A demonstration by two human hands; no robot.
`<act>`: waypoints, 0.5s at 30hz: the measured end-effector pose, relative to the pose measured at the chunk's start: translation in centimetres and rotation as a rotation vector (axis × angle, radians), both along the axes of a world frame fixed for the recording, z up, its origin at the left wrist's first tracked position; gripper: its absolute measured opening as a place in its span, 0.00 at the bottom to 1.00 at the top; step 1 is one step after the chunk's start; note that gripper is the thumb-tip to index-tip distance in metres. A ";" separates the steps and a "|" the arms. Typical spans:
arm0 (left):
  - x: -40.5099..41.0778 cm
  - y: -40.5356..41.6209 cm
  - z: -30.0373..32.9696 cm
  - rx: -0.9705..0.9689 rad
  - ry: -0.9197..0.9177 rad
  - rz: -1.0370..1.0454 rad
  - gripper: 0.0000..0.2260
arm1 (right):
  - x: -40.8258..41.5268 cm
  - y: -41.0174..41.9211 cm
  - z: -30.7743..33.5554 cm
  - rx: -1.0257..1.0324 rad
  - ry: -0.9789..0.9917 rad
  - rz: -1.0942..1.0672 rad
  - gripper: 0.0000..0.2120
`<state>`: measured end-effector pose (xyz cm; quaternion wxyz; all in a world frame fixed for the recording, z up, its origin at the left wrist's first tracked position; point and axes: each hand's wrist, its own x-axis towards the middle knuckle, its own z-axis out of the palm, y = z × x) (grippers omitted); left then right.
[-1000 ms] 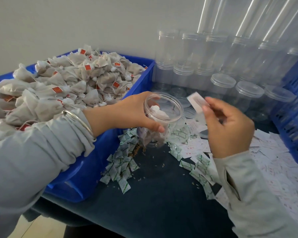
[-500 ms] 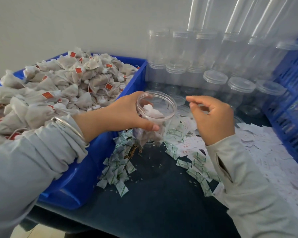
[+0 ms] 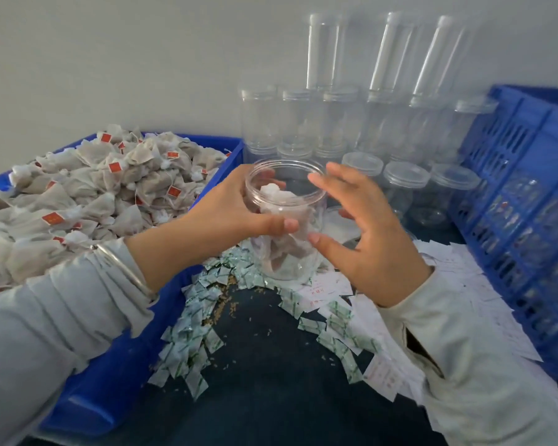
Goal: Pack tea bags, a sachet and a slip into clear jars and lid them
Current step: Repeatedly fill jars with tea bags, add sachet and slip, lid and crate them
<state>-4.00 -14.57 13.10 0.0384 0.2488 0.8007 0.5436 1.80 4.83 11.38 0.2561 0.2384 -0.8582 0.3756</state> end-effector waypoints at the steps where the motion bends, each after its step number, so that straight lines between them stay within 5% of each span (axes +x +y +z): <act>1: 0.1 1.0 0.8 0.014 0.001 -0.023 0.38 | 0.2 0.7 1.0 0.023 0.036 -0.030 0.26; 7: 1.4 10.3 4.6 0.145 0.083 -0.165 0.37 | 4.5 8.5 5.7 0.161 0.248 -0.298 0.15; 15: 3.4 25.8 12.1 0.298 0.216 -0.446 0.35 | 10.6 21.3 14.3 0.458 0.454 -0.575 0.18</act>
